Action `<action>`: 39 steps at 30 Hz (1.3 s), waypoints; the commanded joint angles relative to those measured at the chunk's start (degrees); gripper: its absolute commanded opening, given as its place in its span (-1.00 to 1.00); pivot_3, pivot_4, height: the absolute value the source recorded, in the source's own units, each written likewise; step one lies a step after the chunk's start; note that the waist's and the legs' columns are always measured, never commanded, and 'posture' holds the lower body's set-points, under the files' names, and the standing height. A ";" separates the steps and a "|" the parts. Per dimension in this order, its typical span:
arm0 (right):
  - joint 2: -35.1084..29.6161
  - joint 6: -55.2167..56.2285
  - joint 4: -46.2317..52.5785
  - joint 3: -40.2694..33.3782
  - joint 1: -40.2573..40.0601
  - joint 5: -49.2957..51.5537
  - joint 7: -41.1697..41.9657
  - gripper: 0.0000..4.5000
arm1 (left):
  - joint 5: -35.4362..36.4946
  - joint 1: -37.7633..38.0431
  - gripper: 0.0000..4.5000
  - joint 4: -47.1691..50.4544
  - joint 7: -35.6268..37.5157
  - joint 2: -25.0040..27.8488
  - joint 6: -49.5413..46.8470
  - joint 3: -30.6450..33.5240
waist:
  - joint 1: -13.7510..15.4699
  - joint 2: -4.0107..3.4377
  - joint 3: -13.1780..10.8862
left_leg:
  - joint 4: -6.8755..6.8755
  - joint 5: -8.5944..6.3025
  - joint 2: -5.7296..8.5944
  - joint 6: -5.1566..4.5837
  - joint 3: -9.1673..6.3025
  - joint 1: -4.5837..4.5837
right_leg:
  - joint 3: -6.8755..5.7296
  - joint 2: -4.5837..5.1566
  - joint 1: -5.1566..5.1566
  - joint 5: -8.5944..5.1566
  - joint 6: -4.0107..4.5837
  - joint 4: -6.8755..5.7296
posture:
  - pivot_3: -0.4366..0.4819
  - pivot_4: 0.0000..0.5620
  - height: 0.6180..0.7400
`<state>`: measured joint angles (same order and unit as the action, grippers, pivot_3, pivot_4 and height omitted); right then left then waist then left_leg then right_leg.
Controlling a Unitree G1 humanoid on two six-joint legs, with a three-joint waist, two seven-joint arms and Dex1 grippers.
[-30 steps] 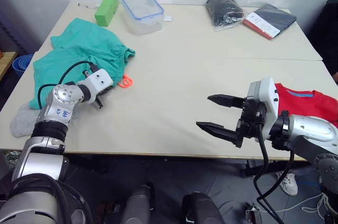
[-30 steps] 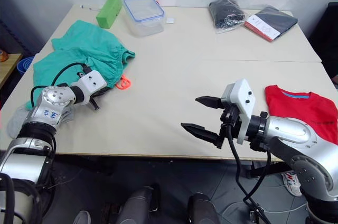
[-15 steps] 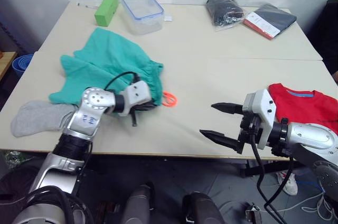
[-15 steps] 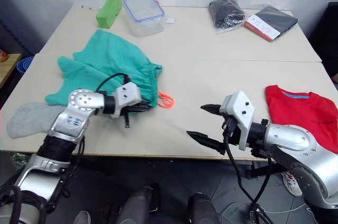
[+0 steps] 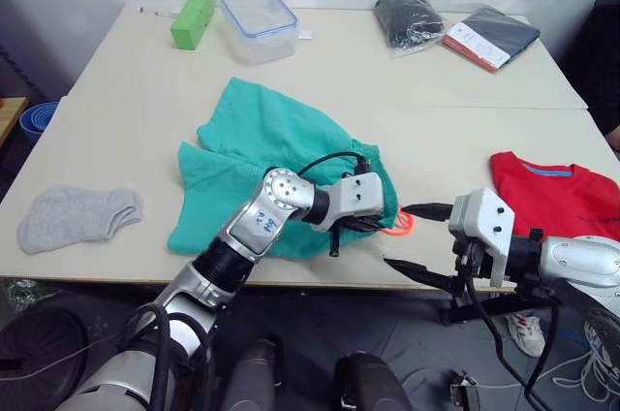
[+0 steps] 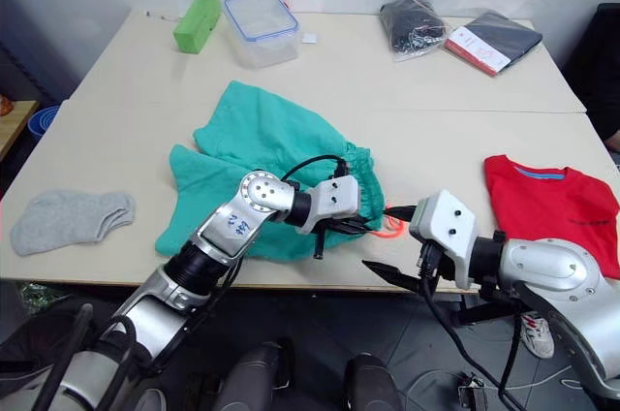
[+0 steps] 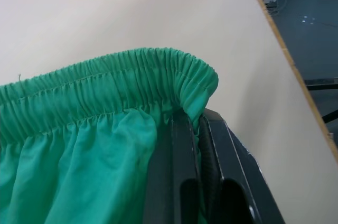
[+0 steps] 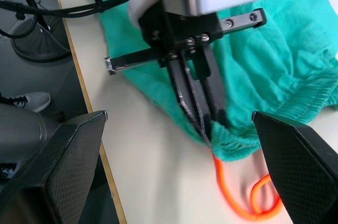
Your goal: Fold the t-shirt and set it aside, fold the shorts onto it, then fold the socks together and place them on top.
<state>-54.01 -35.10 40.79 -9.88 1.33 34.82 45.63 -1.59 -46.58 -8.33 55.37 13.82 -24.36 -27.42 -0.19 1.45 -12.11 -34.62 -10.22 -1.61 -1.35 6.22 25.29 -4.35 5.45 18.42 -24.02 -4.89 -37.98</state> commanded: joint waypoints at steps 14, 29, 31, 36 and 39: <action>-1.32 17.07 -6.36 13.52 5.58 -21.21 5.26 1.00 | 14.30 14.26 0.46 17.68 13.28 31.85 -5.43 21.69 | -0.51 -0.10 0.04 | 0.10 0.04 0.00 0.08 0.04 -0.15 | 0.08 -0.01 -0.04 -0.02 0.03 0.03 | -0.05 -0.47 1.00; 4.85 30.76 -24.14 23.93 17.82 -34.63 9.49 1.00 | 6.76 40.72 0.46 13.06 9.81 47.70 23.74 35.09 | -1.45 -0.08 0.03 | 0.46 -0.05 0.00 0.10 0.15 -0.13 | 0.11 0.10 0.20 -0.03 0.07 0.03 | -0.05 -0.47 1.00; 5.18 31.91 -25.00 24.33 17.85 -35.29 9.99 1.00 | 5.64 40.01 0.46 11.34 9.03 47.50 24.51 34.24 | -1.40 -0.08 0.03 | 0.46 -0.04 0.00 0.11 0.16 -0.12 | 0.09 0.08 0.20 -0.03 0.07 0.01 | -0.05 -0.47 1.00; 7.25 34.10 -27.92 25.27 18.93 -37.45 9.52 1.00 | 4.18 39.19 0.46 8.60 8.45 46.91 26.36 32.46 | -1.47 -0.09 0.03 | 0.45 -0.04 -0.01 0.10 0.23 -0.20 | 0.15 0.09 0.19 -0.03 0.07 -0.05 | -0.05 -0.47 1.00; 8.74 34.19 -29.30 25.21 19.86 -38.26 9.23 0.92 | 3.40 38.01 0.19 6.45 7.97 46.37 27.14 31.30 | -1.44 -0.10 0.04 | 0.45 -0.04 -0.02 0.11 0.25 -0.24 | 0.16 0.08 0.20 -0.03 0.07 -0.12 | -0.05 -0.47 1.00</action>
<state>-45.59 -1.60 11.36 15.60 20.29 -2.80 55.44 3.26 -8.42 -0.62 64.48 60.46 2.35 4.50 -1.63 1.36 -12.07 -34.17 -10.25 -1.62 -1.24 6.47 25.04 -4.19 5.53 18.62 -24.06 -4.81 -38.11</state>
